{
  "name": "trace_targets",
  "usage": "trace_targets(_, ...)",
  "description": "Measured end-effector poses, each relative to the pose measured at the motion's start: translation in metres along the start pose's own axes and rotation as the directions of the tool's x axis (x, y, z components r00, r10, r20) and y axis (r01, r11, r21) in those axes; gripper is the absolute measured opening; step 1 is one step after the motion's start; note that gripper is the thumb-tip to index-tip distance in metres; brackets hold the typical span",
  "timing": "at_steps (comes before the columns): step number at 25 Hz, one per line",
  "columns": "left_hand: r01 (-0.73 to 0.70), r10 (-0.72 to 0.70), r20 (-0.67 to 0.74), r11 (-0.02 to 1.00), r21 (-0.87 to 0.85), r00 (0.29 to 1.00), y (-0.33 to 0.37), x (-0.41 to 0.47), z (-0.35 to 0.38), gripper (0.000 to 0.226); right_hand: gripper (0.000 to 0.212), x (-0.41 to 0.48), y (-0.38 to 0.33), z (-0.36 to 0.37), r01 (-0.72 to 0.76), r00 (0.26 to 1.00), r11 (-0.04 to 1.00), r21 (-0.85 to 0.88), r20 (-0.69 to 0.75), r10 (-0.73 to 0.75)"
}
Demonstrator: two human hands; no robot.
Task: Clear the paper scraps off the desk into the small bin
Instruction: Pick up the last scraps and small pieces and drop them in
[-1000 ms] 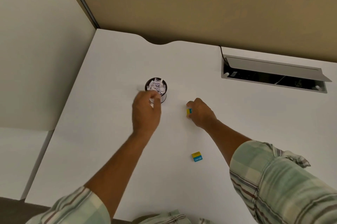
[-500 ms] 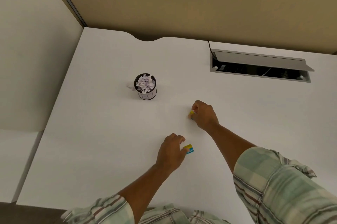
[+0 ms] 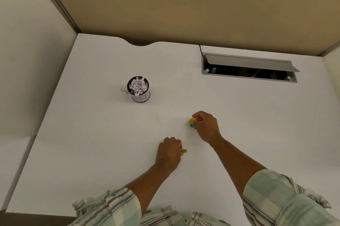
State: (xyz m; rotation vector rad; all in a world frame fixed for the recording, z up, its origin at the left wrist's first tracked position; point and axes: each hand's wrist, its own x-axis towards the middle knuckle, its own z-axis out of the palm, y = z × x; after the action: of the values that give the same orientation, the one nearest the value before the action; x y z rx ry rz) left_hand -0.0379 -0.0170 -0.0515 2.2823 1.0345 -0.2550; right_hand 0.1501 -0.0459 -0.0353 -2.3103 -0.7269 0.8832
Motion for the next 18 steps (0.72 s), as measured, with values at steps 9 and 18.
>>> trace_targets(9, -0.062, -0.131, -0.487, 0.931, -0.361, 0.864, -0.043, 0.007, -0.119, 0.028, 0.011, 0.006, -0.092, 0.022, 0.138, 0.99, 0.948, 0.288, -0.043, -0.131)
trace_targets(18, -0.065, -0.249, -0.642, 0.903, -0.424, 0.725, -0.101, 0.075, -0.219, 0.008, 0.014, 0.038, -0.208, 0.062, 0.421, 0.899, 0.898, -0.127, -0.073, -0.432)
